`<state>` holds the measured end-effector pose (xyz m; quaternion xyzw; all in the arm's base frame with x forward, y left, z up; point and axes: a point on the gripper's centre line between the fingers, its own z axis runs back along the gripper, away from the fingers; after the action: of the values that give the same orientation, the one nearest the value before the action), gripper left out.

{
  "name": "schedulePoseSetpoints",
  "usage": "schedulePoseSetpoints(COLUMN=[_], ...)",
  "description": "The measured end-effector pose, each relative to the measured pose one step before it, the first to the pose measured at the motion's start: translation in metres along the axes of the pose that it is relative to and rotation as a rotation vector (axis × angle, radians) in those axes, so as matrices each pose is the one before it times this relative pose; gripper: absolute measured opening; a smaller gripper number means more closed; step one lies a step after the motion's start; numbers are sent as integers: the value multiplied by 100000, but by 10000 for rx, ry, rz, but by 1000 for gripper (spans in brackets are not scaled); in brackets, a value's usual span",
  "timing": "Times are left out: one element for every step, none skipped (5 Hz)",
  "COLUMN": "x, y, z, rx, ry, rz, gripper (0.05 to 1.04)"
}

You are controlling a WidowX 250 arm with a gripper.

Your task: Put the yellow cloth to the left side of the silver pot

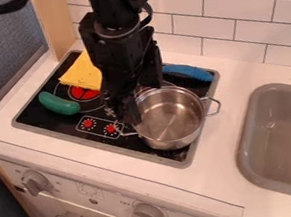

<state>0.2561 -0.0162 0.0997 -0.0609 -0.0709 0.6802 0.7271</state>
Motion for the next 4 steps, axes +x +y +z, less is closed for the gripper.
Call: schedulePoseSetpoints(x=[11, 3178, 1826, 3197], y=[233, -1162, -1678, -2314], z=[-520, -429, -174, -419], rx=[231, 165, 165, -88], ry=[30, 0, -115, 30], rz=[-8, 590, 67, 400], gripper=[1001, 1001, 1001, 1001])
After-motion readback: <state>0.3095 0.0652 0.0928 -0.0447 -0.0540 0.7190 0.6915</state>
